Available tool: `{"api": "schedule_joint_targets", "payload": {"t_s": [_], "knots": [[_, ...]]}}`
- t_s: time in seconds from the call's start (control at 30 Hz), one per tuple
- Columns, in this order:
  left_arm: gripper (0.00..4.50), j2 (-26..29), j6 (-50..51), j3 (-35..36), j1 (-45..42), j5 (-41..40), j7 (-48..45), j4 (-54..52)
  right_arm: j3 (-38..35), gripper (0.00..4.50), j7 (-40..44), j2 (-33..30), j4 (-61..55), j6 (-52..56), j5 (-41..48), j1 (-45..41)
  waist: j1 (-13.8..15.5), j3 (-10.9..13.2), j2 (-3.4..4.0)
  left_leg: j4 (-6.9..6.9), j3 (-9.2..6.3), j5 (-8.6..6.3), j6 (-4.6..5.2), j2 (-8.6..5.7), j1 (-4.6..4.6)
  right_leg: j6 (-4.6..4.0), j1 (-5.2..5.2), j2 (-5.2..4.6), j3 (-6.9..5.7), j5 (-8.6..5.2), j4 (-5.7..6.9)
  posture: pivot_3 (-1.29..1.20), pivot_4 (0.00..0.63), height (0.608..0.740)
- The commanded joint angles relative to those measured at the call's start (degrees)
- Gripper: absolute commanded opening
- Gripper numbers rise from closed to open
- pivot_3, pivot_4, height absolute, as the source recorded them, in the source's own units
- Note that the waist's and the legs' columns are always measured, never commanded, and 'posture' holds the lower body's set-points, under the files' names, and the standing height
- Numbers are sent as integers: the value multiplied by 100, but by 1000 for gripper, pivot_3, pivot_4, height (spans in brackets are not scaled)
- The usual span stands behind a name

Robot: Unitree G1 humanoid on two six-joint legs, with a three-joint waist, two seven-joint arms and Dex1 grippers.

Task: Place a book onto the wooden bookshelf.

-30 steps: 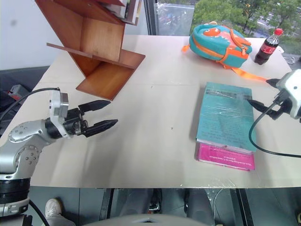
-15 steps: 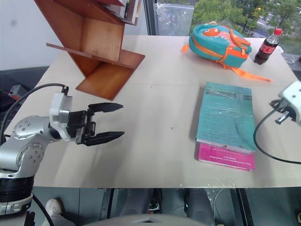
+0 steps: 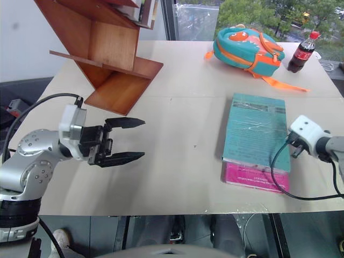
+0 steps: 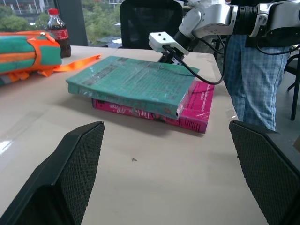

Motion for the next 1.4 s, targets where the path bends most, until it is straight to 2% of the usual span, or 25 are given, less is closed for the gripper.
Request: {"api": "schedule_joint_targets", "payload": {"t_s": [0.03, 0.53, 0.9, 1.4], "knots": [[4500, 60, -27, 207, 68, -100, 101, -280, 83, 50, 163, 151, -256, 20, 128, -183, -23, 0, -1, 0, -1, 0, 0, 1, 0, 0, 0, 1, -1, 0, 0, 0, 150, 740], [4500, 69, -267, 267, 420, 55, 47, -133, 614, 50, 23, 1431, -998, 554, 356, -759, -46, 0, 0, 1, 4, 1, -3, 10, 5, -9, -1, 7, 4, 5, 4, 0, 150, 740], [4500, 11, -415, 149, 568, 333, 131, 14, 210, 50, -123, 789, -1083, 394, 246, -634, -45, 1, 1, 0, 0, 1, -3, 5, 3, -9, -2, 2, 0, 5, 3, 0, 150, 740], [4500, 23, -552, 152, 544, 418, 91, 197, 519, 50, 2, 1157, -1755, 583, 527, -1049, -38, 2, 2, 0, -2, 1, -3, 5, -1, -9, -3, 1, -4, 5, 1, 0, 150, 740]]}}
